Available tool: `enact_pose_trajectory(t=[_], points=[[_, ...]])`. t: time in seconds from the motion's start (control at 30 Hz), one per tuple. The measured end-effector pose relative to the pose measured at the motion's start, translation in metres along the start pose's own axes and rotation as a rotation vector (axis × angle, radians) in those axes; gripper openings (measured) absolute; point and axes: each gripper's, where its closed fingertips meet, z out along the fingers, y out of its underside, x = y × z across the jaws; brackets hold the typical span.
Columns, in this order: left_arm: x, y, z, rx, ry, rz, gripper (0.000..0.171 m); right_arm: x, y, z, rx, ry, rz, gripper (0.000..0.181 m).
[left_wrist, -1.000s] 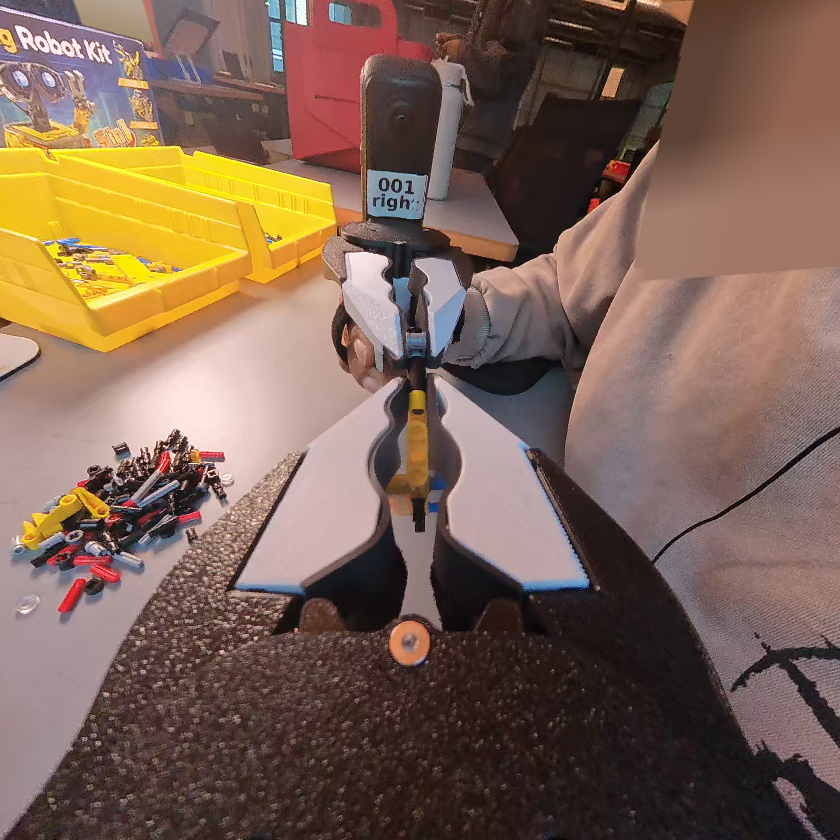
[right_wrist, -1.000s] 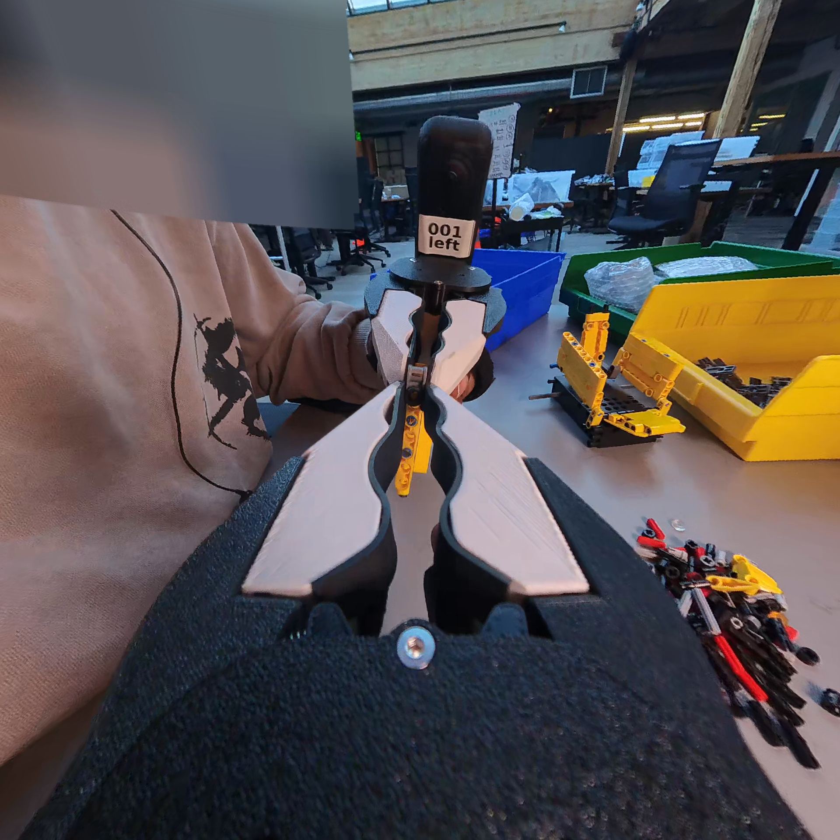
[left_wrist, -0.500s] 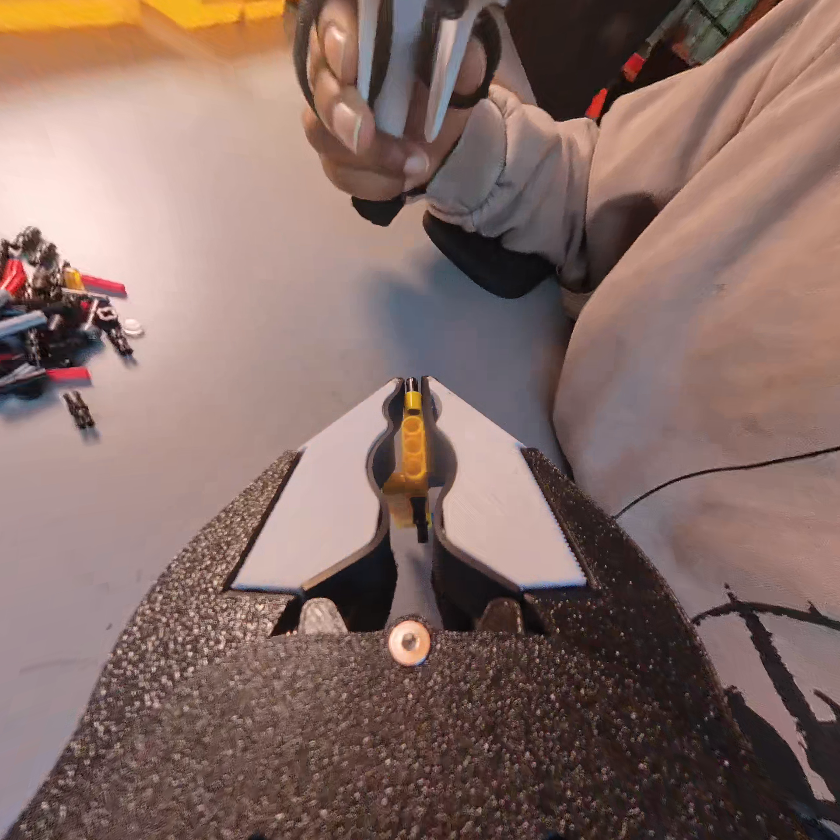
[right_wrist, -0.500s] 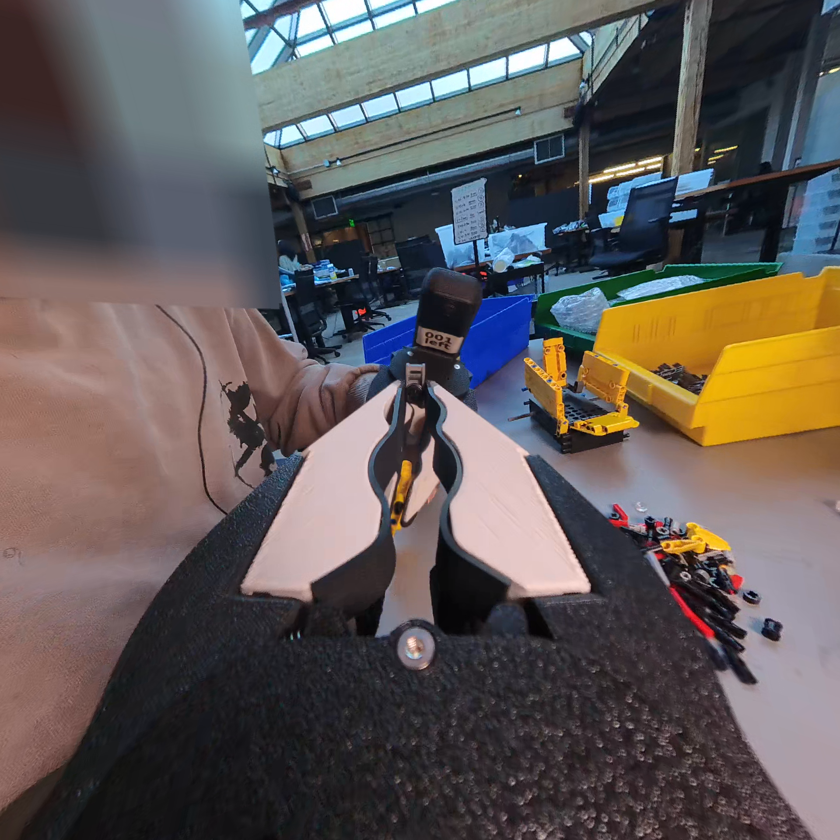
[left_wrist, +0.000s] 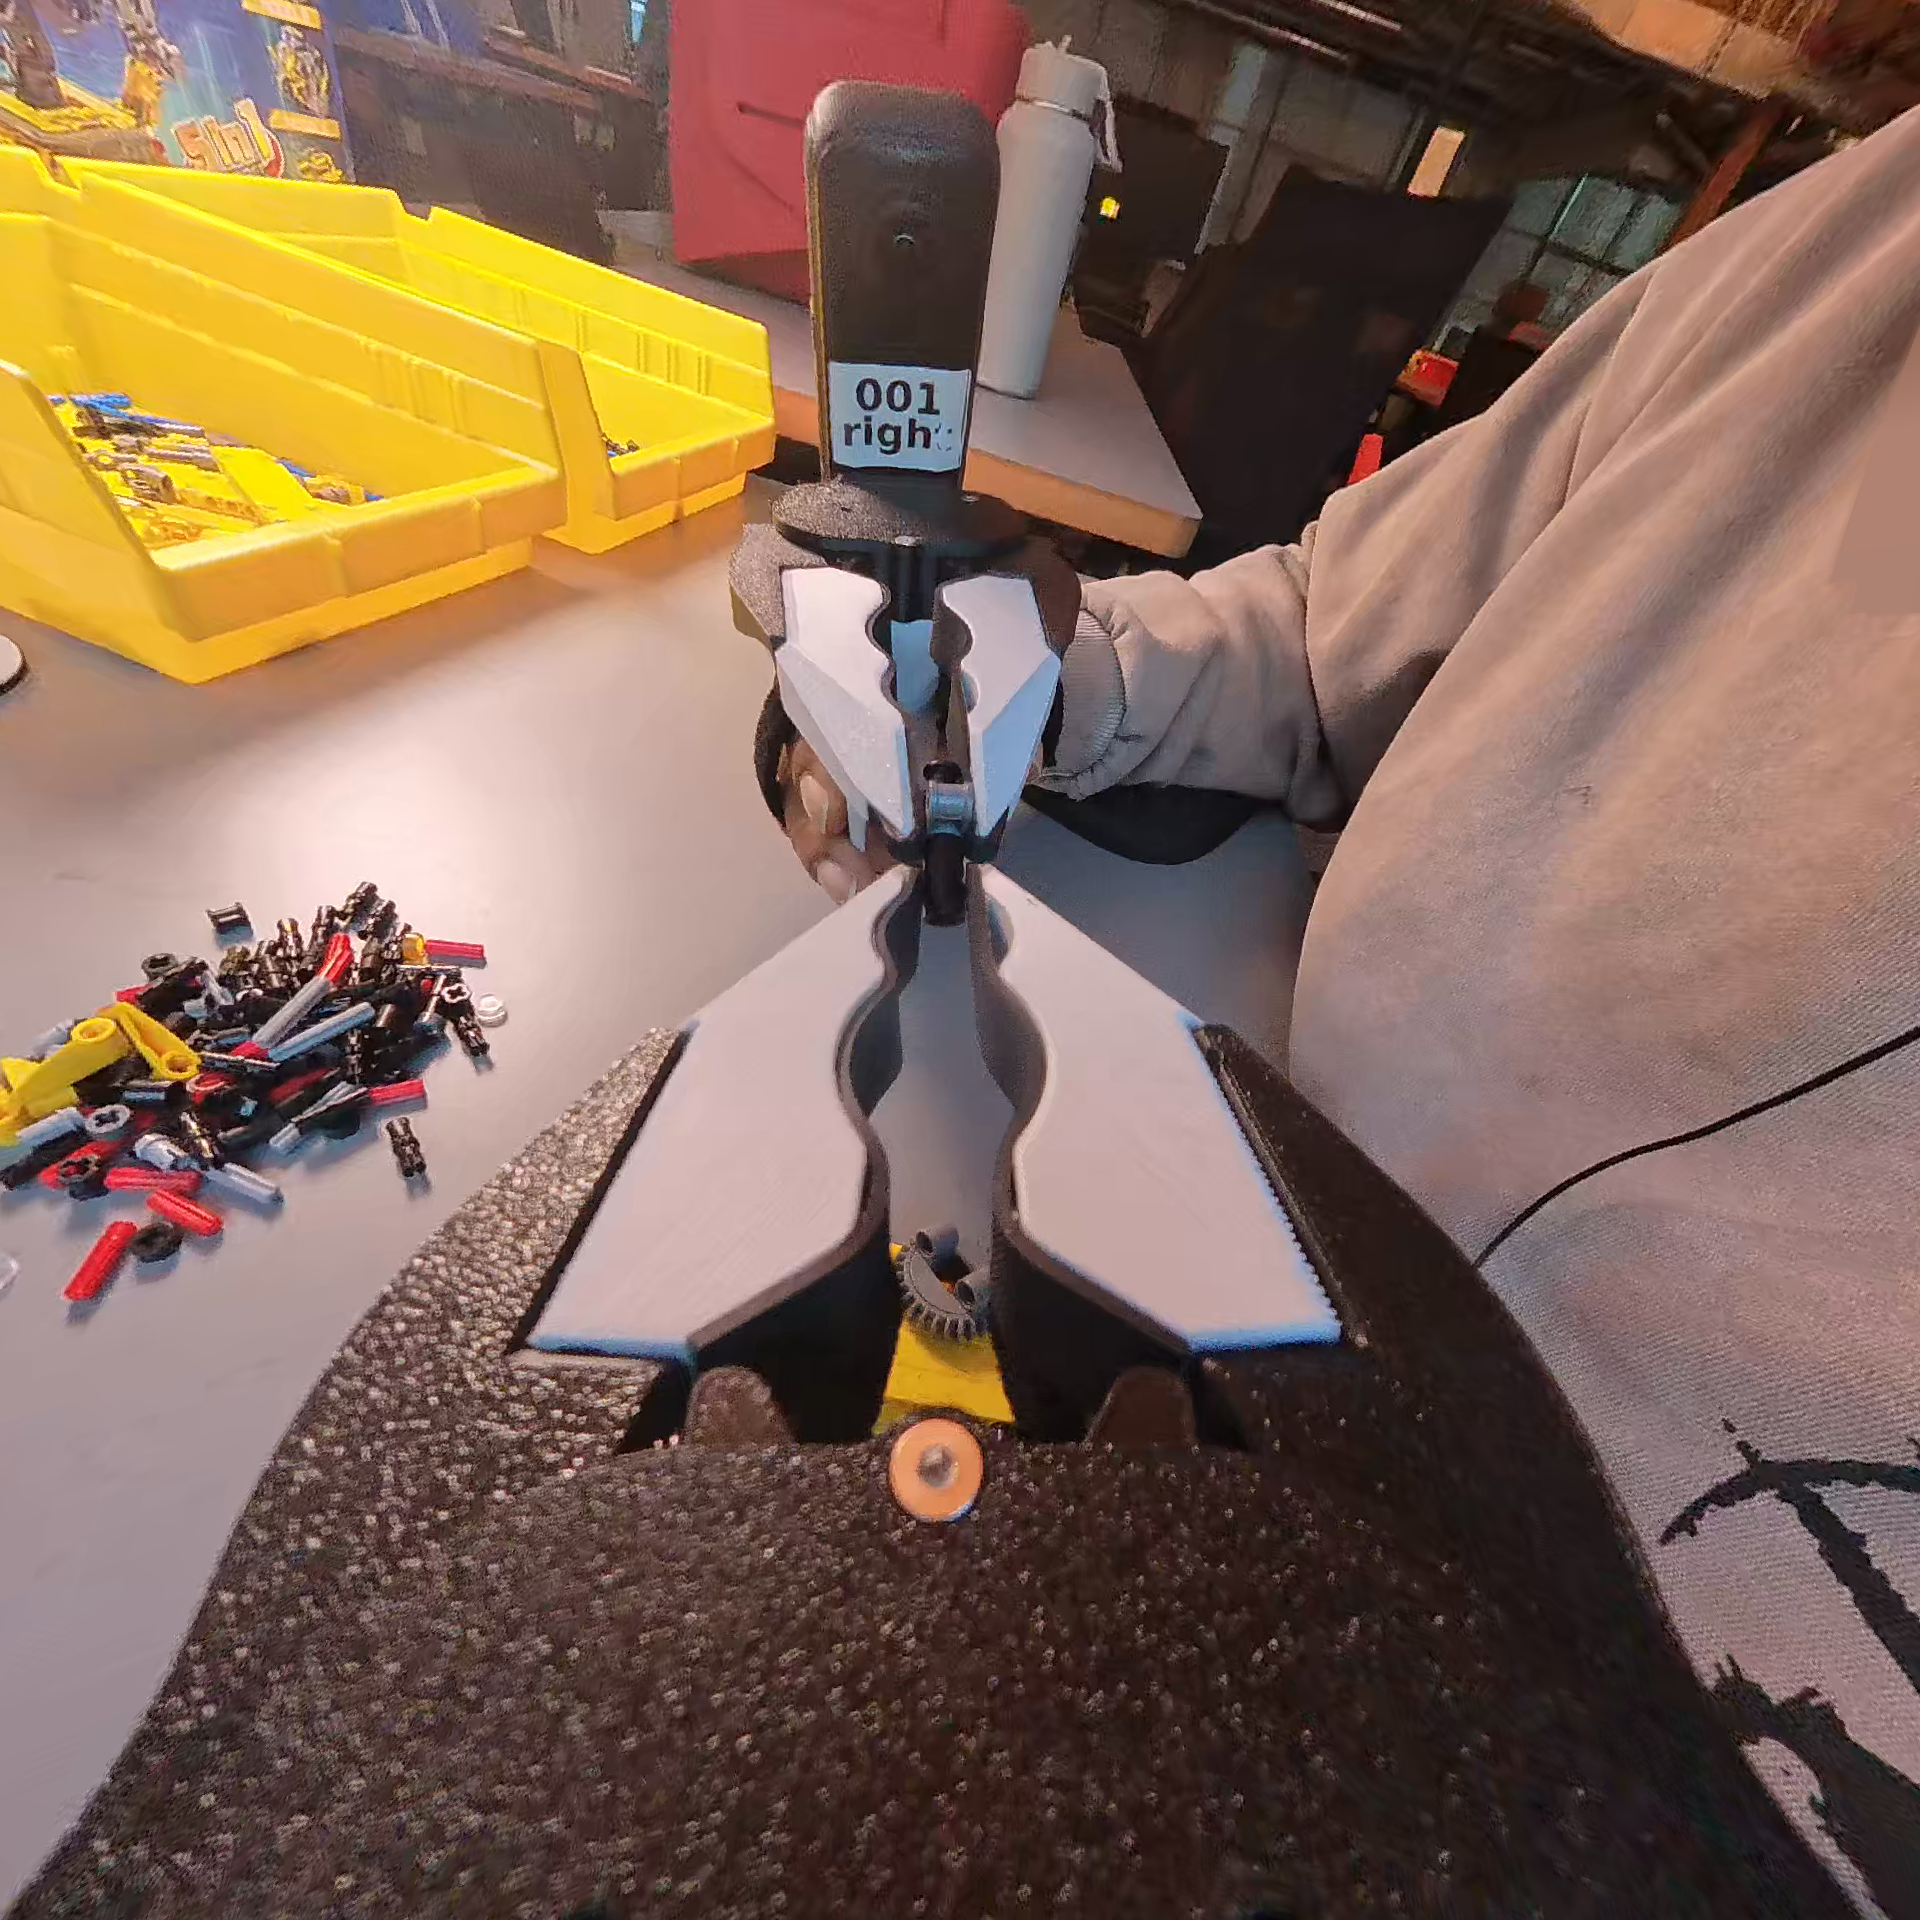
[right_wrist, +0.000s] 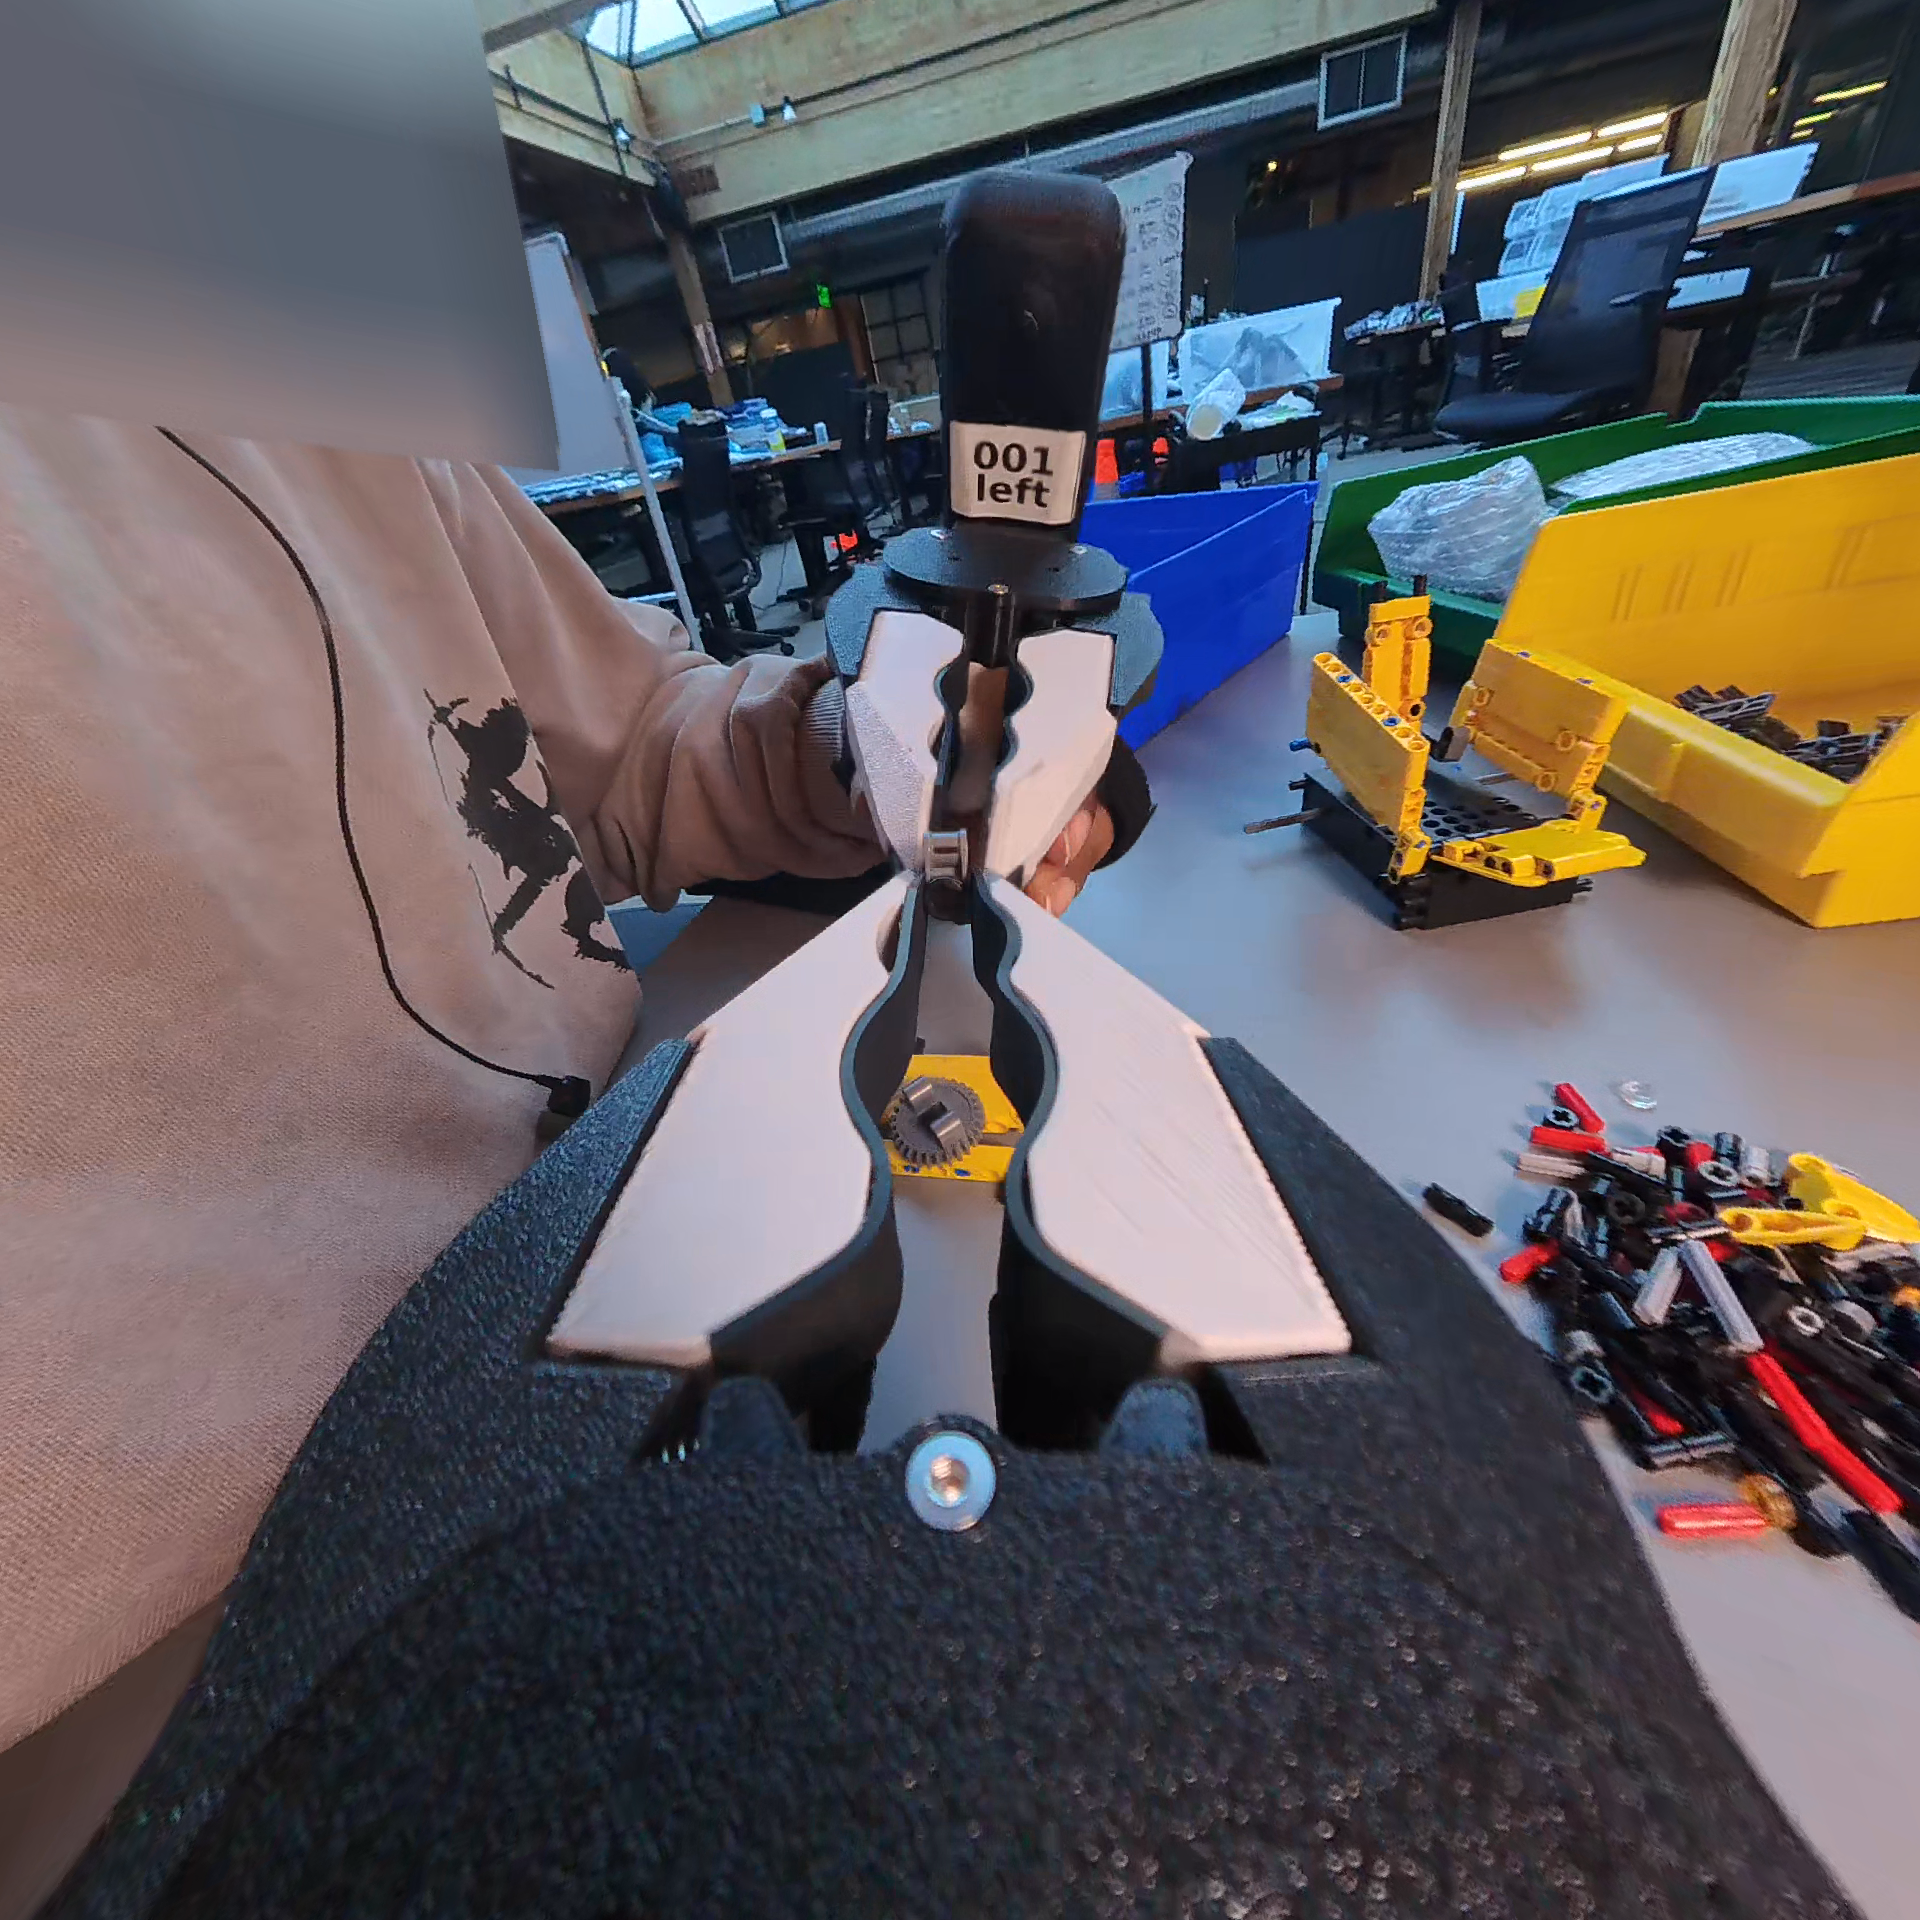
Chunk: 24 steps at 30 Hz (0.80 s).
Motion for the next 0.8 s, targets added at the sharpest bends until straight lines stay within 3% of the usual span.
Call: enact_pose_trajectory(t=[0.3, 0.6, 0.7, 0.73, 0.77, 0.8], points=[[0.002, 0.005, -0.001, -0.057, -0.015, 0.037, 0.007, -0.004, 0.004, 0.003, -0.023, -0.016, 0.000, 0.006], [0.009, -0.010, -0.005, 0.004, 0.016, 0.019, 0.007, -0.009, -0.013, 0.001, -0.001, -0.052, -0.016, 0.005], [0.015, -0.022, -0.010, 0.038, 0.014, 0.056, 0.007, -0.014, -0.029, -0.001, 0.042, -0.070, -0.034, 0.004], [0.009, -0.012, -0.015, -0.016, -0.027, 0.082, 0.007, -0.015, -0.045, -0.009, 0.119, -0.079, -0.036, 0.004], [-0.005, -0.004, -0.026, -0.036, -0.090, 0.087, 0.006, -0.008, -0.083, -0.040, 0.313, -0.081, 0.038, 0.004], [-0.011, -0.008, -0.038, 0.010, -0.097, 0.045, 0.006, 0.002, -0.105, -0.072, 0.386, -0.007, -0.005, 0.003]])
